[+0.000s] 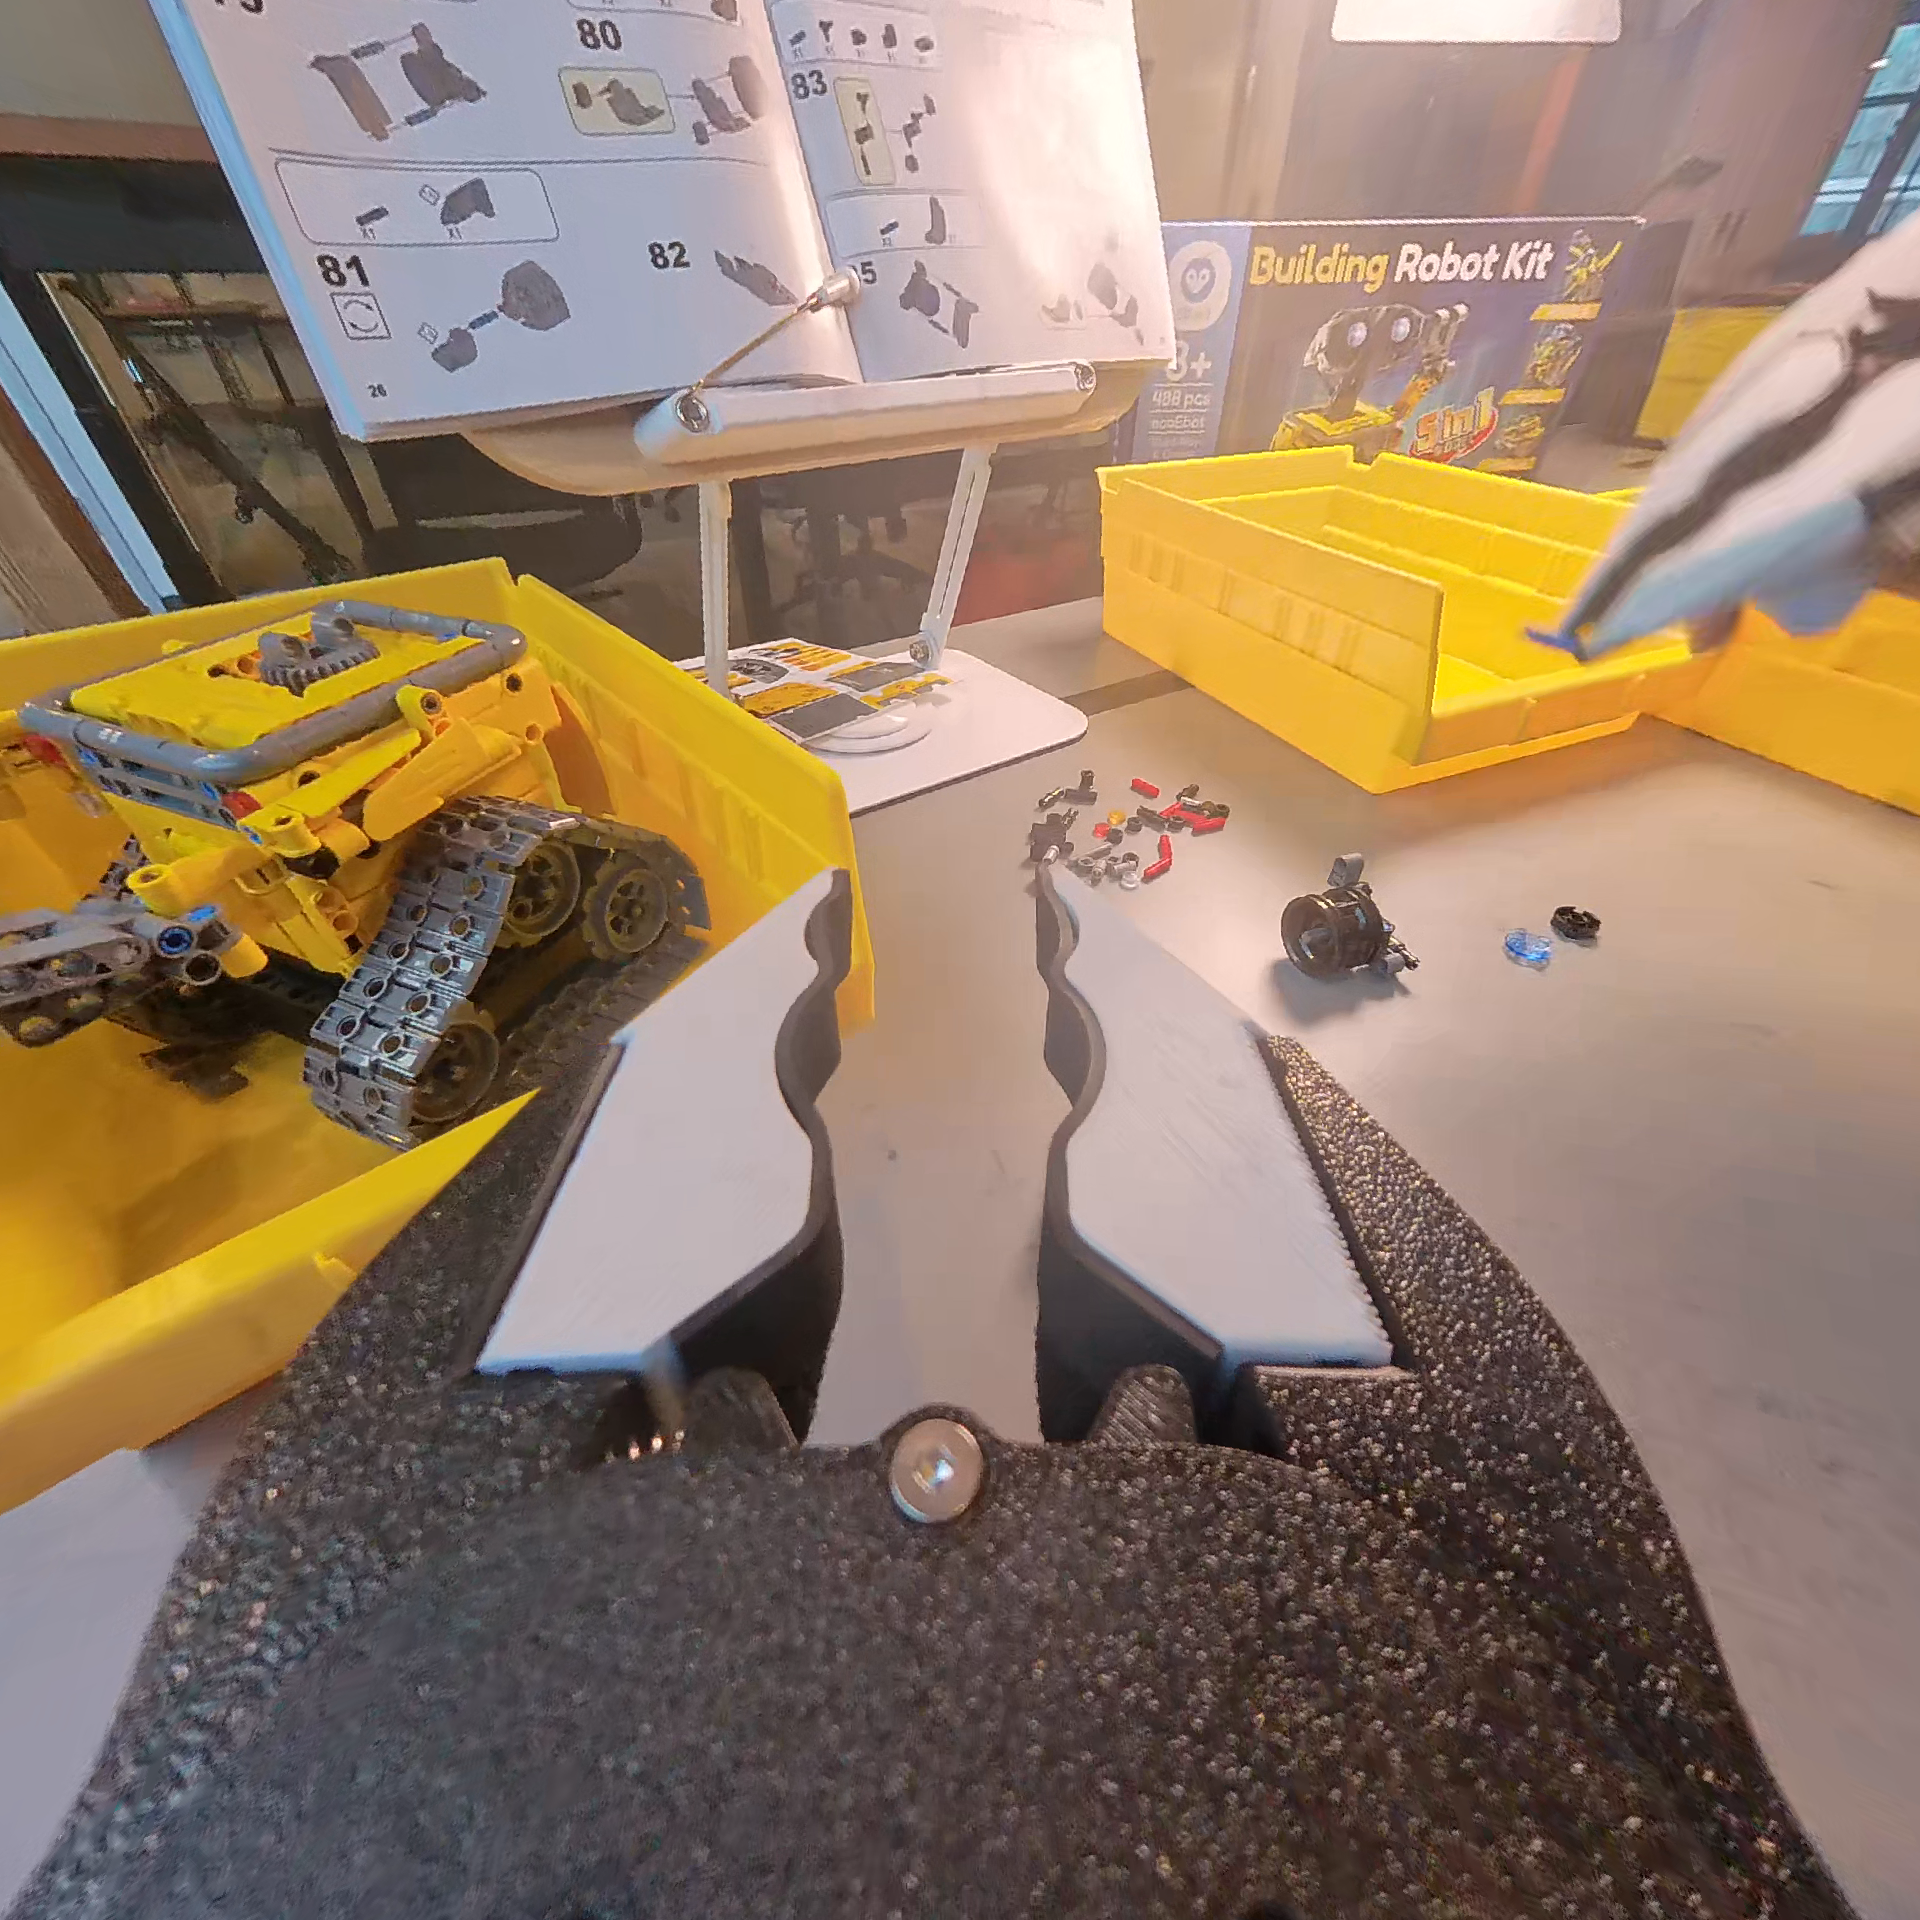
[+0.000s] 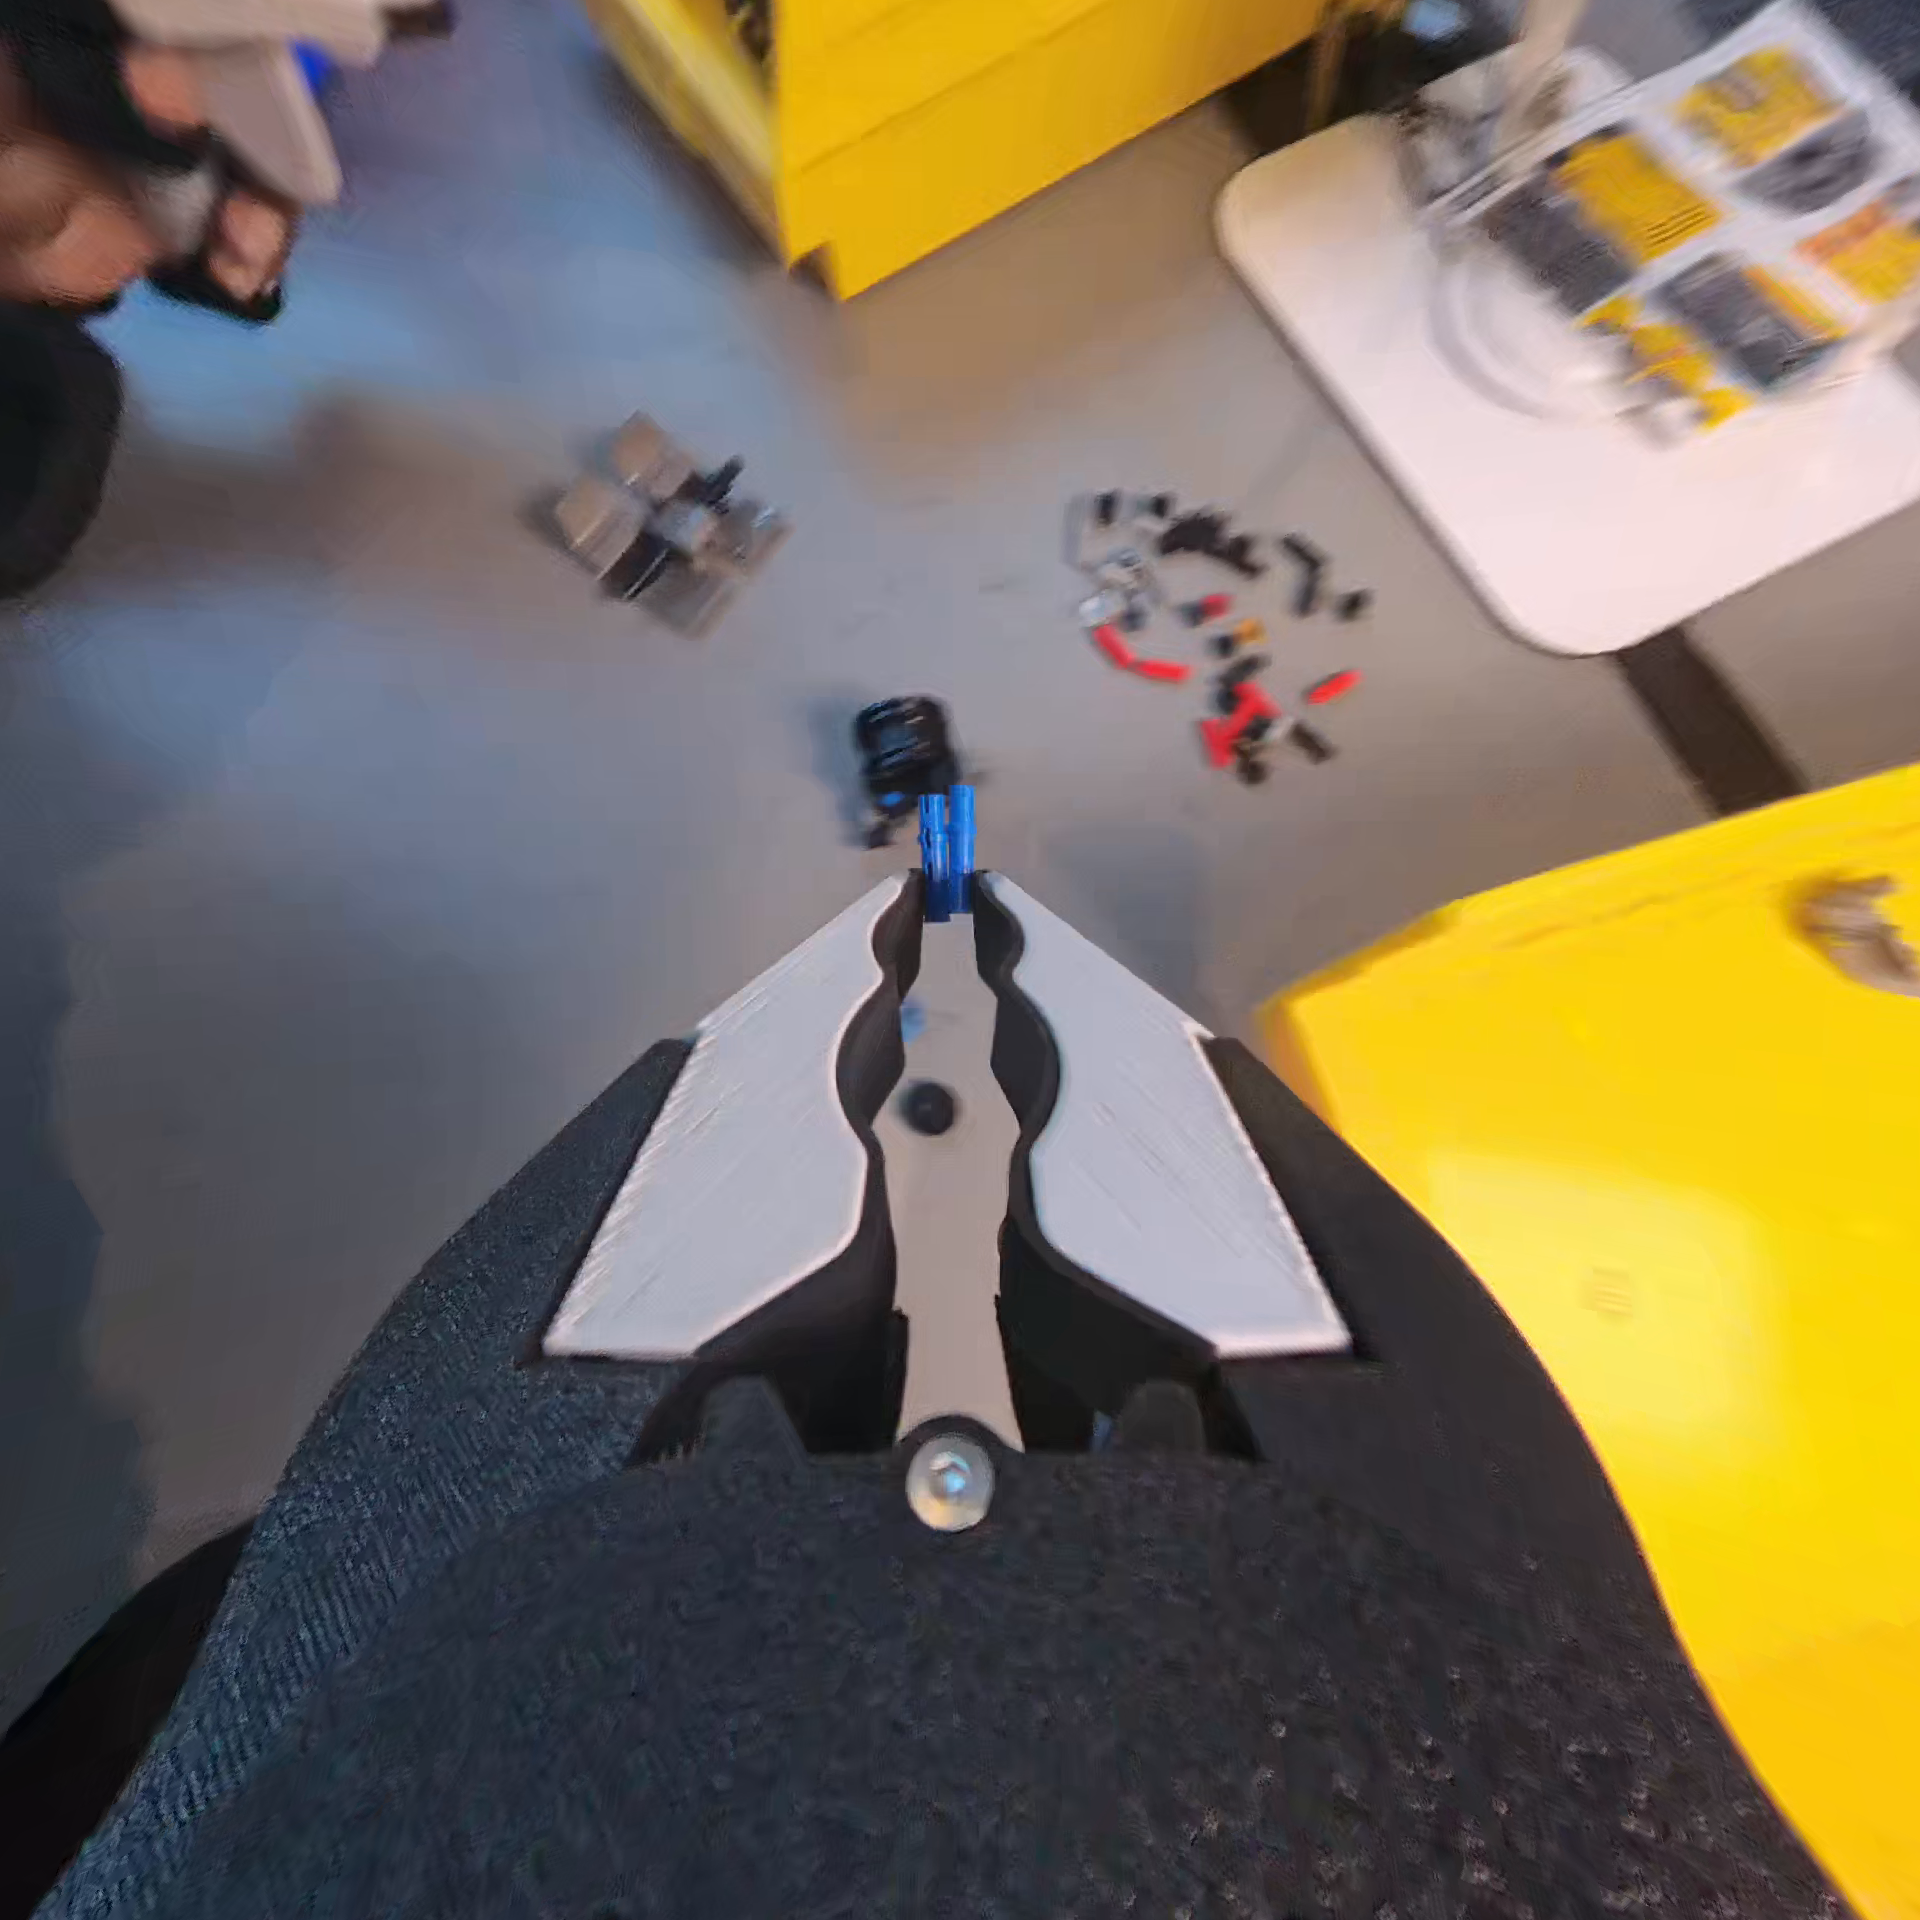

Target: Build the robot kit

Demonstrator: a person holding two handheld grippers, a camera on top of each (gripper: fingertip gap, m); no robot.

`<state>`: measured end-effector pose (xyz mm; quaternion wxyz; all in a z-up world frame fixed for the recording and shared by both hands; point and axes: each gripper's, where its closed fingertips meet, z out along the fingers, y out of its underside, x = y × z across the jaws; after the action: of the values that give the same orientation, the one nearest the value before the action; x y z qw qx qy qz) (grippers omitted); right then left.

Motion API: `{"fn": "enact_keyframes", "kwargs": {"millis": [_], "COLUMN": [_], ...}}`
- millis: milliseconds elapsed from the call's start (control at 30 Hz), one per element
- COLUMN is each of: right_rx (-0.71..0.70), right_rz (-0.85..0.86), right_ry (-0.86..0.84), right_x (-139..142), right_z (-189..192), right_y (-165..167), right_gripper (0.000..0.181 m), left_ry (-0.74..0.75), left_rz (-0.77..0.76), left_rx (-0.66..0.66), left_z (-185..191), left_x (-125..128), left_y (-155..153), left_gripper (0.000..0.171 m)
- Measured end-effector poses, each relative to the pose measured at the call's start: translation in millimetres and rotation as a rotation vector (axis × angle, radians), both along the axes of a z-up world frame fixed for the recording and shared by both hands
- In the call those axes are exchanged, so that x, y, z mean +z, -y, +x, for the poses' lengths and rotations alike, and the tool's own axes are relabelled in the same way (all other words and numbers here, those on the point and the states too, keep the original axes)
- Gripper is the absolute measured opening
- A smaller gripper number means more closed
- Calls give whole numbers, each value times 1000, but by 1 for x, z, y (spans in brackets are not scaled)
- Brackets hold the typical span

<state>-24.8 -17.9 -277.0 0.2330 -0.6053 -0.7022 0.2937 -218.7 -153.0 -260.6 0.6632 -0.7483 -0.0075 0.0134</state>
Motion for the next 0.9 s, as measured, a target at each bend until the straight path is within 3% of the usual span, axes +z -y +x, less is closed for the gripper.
{"fn": "enact_keyframes", "kwargs": {"millis": [100,233,900], "right_rx": [103,141,122], "right_rz": [-60,-53,32], "right_ry": [56,94,102], "right_x": [-49,-88,-98], "right_z": [15,21,24], "right_y": [70,108,111], "right_gripper": [9,9,9], "left_ry": [-27,-54,-63], "left_rz": [-10,-41,-70], "left_rx": [-5,-10,-15], "left_z": [3,4,6], "left_x": [-2,-10,-18], "left_y": [0,-3,-5], "left_gripper": [34,33,32]}}
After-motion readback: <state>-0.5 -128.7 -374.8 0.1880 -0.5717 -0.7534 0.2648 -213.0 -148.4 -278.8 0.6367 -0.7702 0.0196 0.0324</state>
